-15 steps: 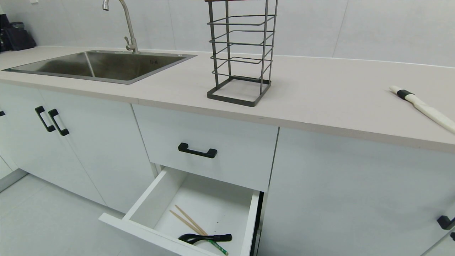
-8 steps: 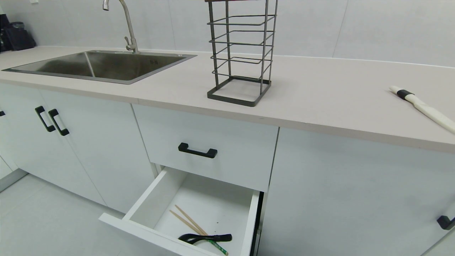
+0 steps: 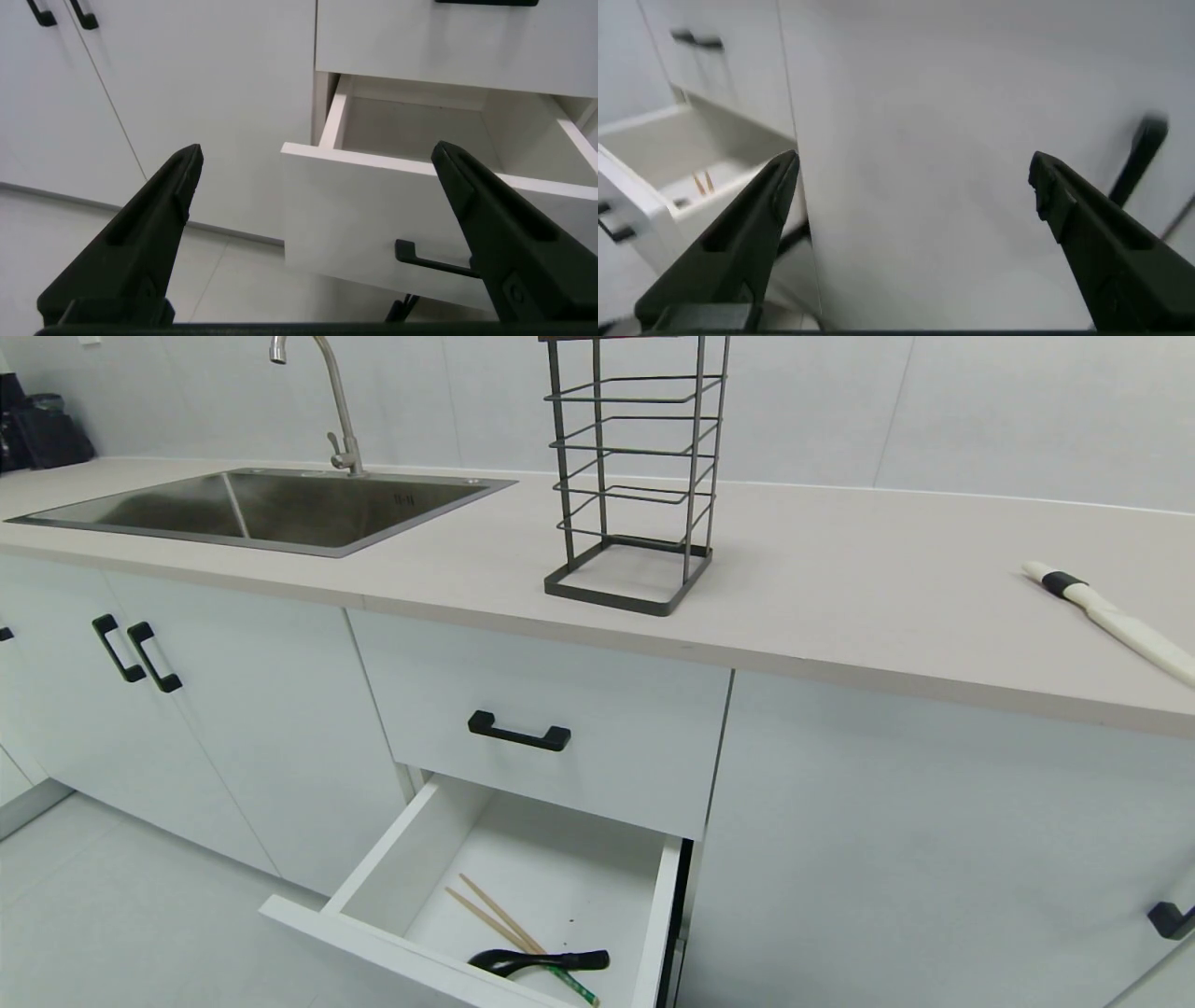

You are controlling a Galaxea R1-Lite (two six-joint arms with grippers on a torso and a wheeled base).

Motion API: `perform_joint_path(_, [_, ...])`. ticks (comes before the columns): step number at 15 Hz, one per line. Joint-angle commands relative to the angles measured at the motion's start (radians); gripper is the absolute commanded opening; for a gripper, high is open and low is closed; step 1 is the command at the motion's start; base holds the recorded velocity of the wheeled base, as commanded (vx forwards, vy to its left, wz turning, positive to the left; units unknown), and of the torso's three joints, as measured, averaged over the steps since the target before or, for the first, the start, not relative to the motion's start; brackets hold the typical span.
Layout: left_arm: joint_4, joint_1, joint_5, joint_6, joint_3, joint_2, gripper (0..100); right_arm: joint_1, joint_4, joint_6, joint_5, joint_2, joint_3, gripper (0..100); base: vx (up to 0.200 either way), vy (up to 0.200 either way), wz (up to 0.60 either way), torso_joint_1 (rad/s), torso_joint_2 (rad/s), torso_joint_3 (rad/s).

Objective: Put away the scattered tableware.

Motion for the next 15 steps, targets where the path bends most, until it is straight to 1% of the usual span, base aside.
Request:
perform_joint_path(1, [-0.002, -0.001, -0.003, 0.002, 0.000, 0.001, 100, 0.000, 0.086, -0.019, -0.038, -0.049, 0.004, 100, 0.000, 0.000, 0.00, 0.000, 0.00, 0.000])
perform_joint_path(2, [-0.005, 0.000, -0.011, 0.013, 0.000, 0.001, 100, 0.000, 0.080, -0.016, -0.081, -0.049, 0.001, 100, 0.000, 0.000, 0.00, 0.000, 0.00, 0.000])
perform_joint_path(3, [-0.032, 0.000, -0.014, 0.017, 0.000, 0.001, 100, 0.000, 0.077, -0.016, -0.133, -0.049, 0.003, 100, 0.000, 0.000, 0.00, 0.000, 0.00, 0.000])
perform_joint_path(4, [-0.157, 0.000, -0.012, 0.002, -0.025, 0.001, 100, 0.000, 0.077, -0.022, -0.168, -0.049, 0.004, 100, 0.000, 0.000, 0.00, 0.000, 0.00, 0.000])
perform_joint_path(5, [-0.293, 0.008, -0.037, -0.006, -0.109, 0.020, 100, 0.002, 0.094, -0.010, -0.239, -0.049, 0.009, 100, 0.000, 0.000, 0.00, 0.000, 0.00, 0.000])
perform_joint_path(6, [-0.269, 0.020, -0.078, -0.007, -0.167, 0.053, 100, 0.002, 0.109, 0.032, -0.265, -0.049, 0.009, 100, 0.000, 0.000, 0.00, 0.000, 0.00, 0.000])
perform_joint_path(7, [-0.232, 0.020, -0.089, -0.015, -0.183, 0.060, 100, 0.002, 0.109, 0.048, -0.266, -0.049, 0.009, 100, 0.000, 0.000, 0.00, 0.000, 0.00, 0.000])
perform_joint_path(8, [-0.132, 0.003, -0.096, -0.038, -0.181, 0.061, 100, 0.002, 0.111, 0.050, -0.266, -0.049, 0.009, 100, 0.000, 0.000, 0.00, 0.000, 0.00, 0.000])
perform_joint_path(9, [-0.022, -0.015, -0.133, -0.041, -0.155, 0.055, 100, 0.002, 0.111, 0.050, -0.266, -0.049, 0.007, 100, 0.000, 0.000, 0.00, 0.000, 0.00, 0.000])
perform_joint_path(10, [0.069, -0.020, -0.195, -0.043, -0.147, 0.061, 100, 0.003, 0.111, 0.050, -0.266, -0.049, 0.009, 100, 0.000, 0.000, 0.00, 0.000, 0.00, 0.000])
perform_joint_path(11, [0.135, -0.021, -0.256, -0.044, -0.149, 0.086, 100, 0.002, 0.111, 0.050, -0.266, -0.049, 0.009, 100, 0.000, 0.000, 0.00, 0.000, 0.00, 0.000])
perform_joint_path(12, [0.156, -0.021, -0.316, -0.041, -0.135, 0.124, 100, 0.002, 0.111, 0.050, -0.266, -0.049, 0.009, 100, 0.000, 0.000, 0.00, 0.000, 0.00, 0.000])
perform_joint_path(13, [0.156, -0.020, -0.379, -0.040, -0.115, 0.152, 100, 0.003, 0.111, 0.050, -0.266, -0.049, 0.007, 100, 0.000, 0.000, 0.00, 0.000, 0.00, 0.000])
perform_joint_path(14, [0.156, -0.016, -0.409, -0.040, -0.103, 0.184, 100, 0.002, 0.111, 0.050, -0.266, -0.049, 0.009, 100, 0.000, 0.000, 0.00, 0.000, 0.00, 0.000])
perform_joint_path(15, [0.156, -0.021, -0.422, -0.041, -0.101, 0.233, 100, 0.002, 0.111, 0.050, -0.266, -0.049, 0.009, 100, 0.000, 0.000, 0.00, 0.000, 0.00, 0.000])
